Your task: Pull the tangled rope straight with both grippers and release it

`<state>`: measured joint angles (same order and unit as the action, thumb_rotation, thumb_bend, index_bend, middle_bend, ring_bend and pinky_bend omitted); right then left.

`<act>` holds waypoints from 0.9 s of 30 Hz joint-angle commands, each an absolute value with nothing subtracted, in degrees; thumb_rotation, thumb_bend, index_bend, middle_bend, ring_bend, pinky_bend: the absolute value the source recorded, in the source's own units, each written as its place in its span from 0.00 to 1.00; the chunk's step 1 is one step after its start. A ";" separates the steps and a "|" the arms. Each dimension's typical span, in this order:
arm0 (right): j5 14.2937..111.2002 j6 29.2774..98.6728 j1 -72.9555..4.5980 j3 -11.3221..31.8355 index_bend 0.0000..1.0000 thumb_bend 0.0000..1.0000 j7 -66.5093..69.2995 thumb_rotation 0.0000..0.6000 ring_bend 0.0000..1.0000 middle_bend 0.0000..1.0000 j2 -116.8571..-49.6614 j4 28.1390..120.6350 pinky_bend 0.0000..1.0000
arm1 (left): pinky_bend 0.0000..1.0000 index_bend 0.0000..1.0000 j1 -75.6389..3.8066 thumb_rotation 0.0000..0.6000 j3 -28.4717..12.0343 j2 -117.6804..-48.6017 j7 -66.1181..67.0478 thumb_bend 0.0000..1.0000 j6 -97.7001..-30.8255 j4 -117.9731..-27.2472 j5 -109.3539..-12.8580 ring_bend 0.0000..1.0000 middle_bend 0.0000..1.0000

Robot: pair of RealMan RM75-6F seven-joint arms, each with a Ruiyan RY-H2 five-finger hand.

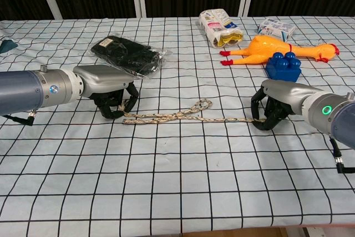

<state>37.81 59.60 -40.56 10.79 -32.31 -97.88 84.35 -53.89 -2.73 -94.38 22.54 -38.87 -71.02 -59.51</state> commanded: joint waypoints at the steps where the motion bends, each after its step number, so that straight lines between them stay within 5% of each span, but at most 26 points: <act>1: 37.90 59.63 -40.55 10.82 0.66 0.44 -32.24 1.00 1.00 0.98 -97.89 84.35 1.00 | 0.95 0.63 -53.91 1.00 -2.74 -94.37 22.55 0.49 -38.85 -71.09 -59.55 0.98 0.97; 27: 38.29 59.64 -40.50 10.63 0.66 0.44 -32.29 1.00 1.00 0.98 -98.11 83.97 1.00 | 0.95 0.63 -53.57 1.00 -2.54 -94.47 22.34 0.49 -39.01 -71.33 -60.17 0.98 0.97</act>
